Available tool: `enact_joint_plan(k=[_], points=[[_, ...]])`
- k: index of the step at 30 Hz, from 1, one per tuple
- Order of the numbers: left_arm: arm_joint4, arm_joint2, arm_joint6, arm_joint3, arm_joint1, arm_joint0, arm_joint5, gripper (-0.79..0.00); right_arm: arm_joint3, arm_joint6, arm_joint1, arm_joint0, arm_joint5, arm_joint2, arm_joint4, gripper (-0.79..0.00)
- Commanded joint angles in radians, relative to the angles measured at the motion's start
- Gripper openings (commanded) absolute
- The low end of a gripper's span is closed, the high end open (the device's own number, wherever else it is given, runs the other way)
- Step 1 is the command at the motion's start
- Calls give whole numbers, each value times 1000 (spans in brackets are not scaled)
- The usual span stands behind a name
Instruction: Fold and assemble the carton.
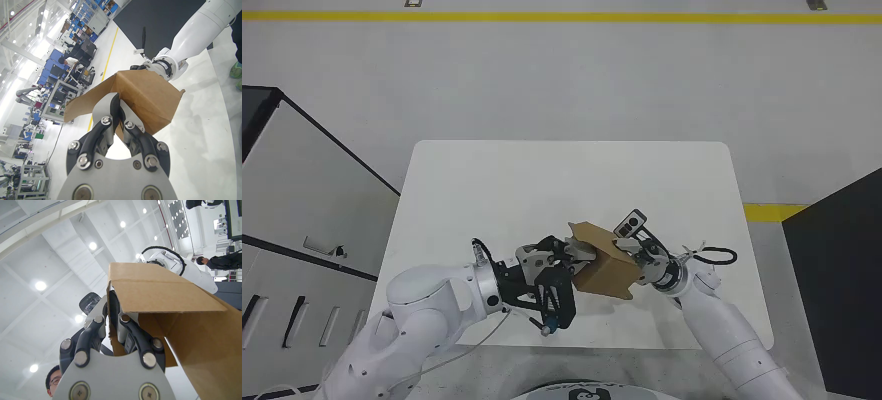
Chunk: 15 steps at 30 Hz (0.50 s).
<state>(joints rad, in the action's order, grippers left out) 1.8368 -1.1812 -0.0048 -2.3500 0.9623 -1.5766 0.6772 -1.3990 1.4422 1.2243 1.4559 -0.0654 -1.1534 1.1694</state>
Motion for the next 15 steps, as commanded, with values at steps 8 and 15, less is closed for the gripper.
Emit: enact_joint_plan(k=[8, 15], points=[[-43, -36, -11, 0, -1, -15, -23, -785, -4, -7, 0, 7, 6, -4, 3, -785], [-41, -47, 13, 0, -6, -21, 13, -785, -10, -16, 2, 9, 12, 4, 5, -785]])
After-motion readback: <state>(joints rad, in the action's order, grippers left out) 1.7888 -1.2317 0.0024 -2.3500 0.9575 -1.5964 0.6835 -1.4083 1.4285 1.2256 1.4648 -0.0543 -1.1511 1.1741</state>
